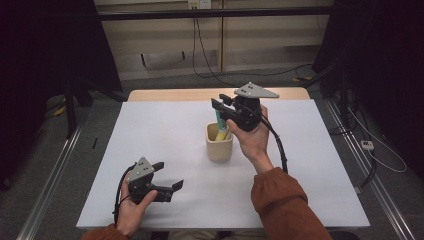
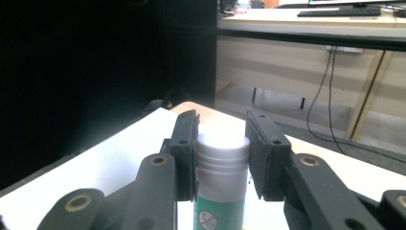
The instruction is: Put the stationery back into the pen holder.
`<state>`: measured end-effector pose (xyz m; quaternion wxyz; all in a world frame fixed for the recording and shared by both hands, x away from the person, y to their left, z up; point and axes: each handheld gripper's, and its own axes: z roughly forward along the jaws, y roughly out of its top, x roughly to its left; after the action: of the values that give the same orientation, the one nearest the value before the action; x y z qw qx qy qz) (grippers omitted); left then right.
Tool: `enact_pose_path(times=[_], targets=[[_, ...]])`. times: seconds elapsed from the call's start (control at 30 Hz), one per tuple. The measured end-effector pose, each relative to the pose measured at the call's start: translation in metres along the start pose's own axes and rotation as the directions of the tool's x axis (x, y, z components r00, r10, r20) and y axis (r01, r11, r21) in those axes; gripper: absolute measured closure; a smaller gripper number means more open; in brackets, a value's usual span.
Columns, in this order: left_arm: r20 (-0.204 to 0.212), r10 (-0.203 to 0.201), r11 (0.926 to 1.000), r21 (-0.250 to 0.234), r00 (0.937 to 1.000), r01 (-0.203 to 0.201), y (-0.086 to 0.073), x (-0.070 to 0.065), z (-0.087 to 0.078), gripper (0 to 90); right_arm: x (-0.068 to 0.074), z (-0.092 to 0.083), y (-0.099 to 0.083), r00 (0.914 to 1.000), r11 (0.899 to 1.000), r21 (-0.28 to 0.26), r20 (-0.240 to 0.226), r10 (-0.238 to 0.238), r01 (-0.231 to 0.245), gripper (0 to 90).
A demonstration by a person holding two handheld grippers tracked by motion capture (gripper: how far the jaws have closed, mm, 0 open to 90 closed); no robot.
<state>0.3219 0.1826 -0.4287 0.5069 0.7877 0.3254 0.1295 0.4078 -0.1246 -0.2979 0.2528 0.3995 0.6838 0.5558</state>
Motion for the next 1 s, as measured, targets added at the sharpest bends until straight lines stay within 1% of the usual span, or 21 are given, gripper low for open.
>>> enact_pose_path(times=[0.13, 0.3, 0.4, 0.47, 0.5, 0.63, 0.83, 0.97, 1.0], targets=[[-0.002, -0.001, 1.0, 0.002, 1.0, 0.001, 0.0, 0.0, 0.0, 4.9, -0.002, 0.011, -0.003, 0.9999, 1.0, 0.015, 0.005, 0.013, -0.013, 66.5], [-0.006, -0.001, 1.0, 0.003, 1.0, 0.001, -0.001, 0.001, -0.001, 4.9, -0.003, 0.02, -0.006, 0.9997, 0.999, 0.024, 0.005, 0.022, -0.022, 66.5], [-0.004, 0.002, 1.0, 0.002, 1.0, -0.002, -0.001, 0.0, -0.001, 4.9, -0.003, 0.024, -0.009, 0.9995, 0.999, 0.036, 0.028, 0.016, -0.017, 66.5], [-0.003, -0.001, 1.0, 0.003, 1.0, 0.001, -0.001, 0.0, 0.0, 4.9, -0.003, 0.028, -0.012, 0.9994, 0.999, 0.046, 0.029, 0.021, -0.022, 66.5], [-0.003, -0.001, 1.0, 0.003, 1.0, 0.001, -0.001, 0.0, 0.0, 4.9, -0.003, 0.03, -0.013, 0.9994, 0.999, 0.048, 0.031, 0.014, -0.016, 66.5], [-0.003, -0.004, 1.0, 0.003, 1.0, 0.004, -0.001, 0.001, -0.001, 4.9, -0.002, 0.036, -0.02, 0.9995, 0.998, 0.068, 0.028, 0.015, -0.017, 66.5], [0.001, -0.004, 1.0, 0.002, 1.0, 0.004, -0.001, 0.0, -0.001, 4.9, -0.003, 0.038, -0.03, 0.9995, 0.996, 0.08, 0.019, 0.024, -0.025, 66.5], [0.002, -0.001, 1.0, 0.001, 1.0, 0.001, -0.001, 0.0, -0.001, 4.9, -0.002, 0.037, -0.035, 0.9998, 0.995, 0.1, 0.02, 0.005, -0.007, 66.5], [-0.004, 0.0, 1.0, 0.001, 1.0, 0.0, -0.001, 0.0, -0.001, 4.9, -0.001, 0.037, -0.037, 0.9998, 0.995, 0.104, 0.017, 0.006, -0.008, 66.5]])
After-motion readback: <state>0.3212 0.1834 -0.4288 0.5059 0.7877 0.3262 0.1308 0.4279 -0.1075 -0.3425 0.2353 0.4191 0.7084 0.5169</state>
